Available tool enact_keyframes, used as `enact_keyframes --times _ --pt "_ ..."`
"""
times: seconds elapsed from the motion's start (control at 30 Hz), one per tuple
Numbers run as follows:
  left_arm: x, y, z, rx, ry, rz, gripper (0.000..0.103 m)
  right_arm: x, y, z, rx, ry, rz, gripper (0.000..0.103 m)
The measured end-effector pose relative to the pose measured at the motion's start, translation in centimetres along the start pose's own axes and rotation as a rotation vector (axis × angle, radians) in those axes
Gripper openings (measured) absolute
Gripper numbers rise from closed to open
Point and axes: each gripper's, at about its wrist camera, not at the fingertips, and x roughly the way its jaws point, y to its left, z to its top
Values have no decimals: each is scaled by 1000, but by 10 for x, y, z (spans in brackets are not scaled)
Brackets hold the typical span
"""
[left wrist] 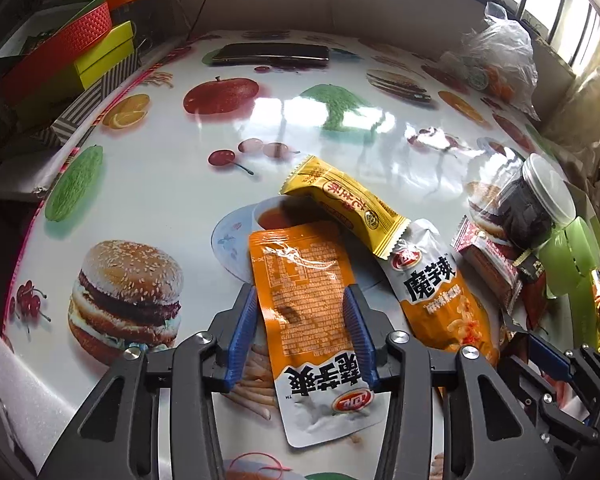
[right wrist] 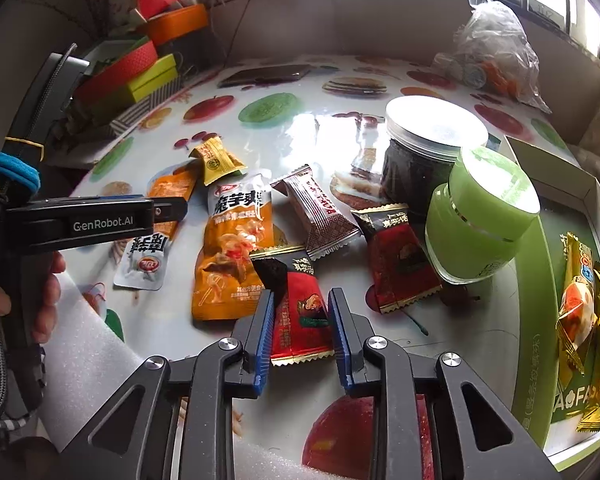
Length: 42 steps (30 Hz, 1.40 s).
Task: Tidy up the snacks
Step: 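Grasp an orange konjac pouch with the left tool while the right tool grasps a red-black candy, then lift and carry both held snacks toward the green gift box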
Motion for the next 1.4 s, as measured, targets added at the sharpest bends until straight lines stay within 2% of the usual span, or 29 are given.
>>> enact_keyframes --times 0.13,0.23,0.3,0.37,0.43,0.47,0.57,0.7,0.9,1.03,1.17,1.27,1.33,1.4 --pt "-3 7 2 -26 -14 -16 27 -1 -1 -1 10 -4 1 24" --pt "-4 8 2 -28 -8 -31 26 -1 -1 -1 16 -5 0 24" --pt "-4 10 1 -43 12 -80 26 -2 -2 -2 22 -7 -1 24" --pt "-5 10 -1 -47 21 -89 29 -2 -2 -2 26 -8 1 24" --pt "-5 7 -3 -30 24 -59 51 -2 -2 -2 29 -10 1 24" --pt "-6 5 -3 -23 22 -56 54 -2 -2 -3 30 -10 2 24" --pt "-7 -3 -6 3 30 -77 55 -2 -3 -3 35 -13 7 24" --pt "-4 -15 -9 59 43 -23 56 -3 -4 -3 40 -16 13 24" --pt "-2 -24 -13 90 45 27 57 -3 -5 -4 45 -18 18 24" --pt "-2 -26 -14 100 40 28 57 -3 -5 -4 46 -18 19 24" --pt "-5 -22 -13 86 29 10 43 -3 -5 -4 45 -18 17 24" --pt "-7 -20 -13 82 20 4 38 -3 -5 -4 45 -18 17 24" --pt "-12 -19 -12 85 -9 21 20 -3 -5 -4 46 -18 15 24" --pt "-13 -18 -10 86 -11 8 20 -4 -5 -5 46 -19 13 24"
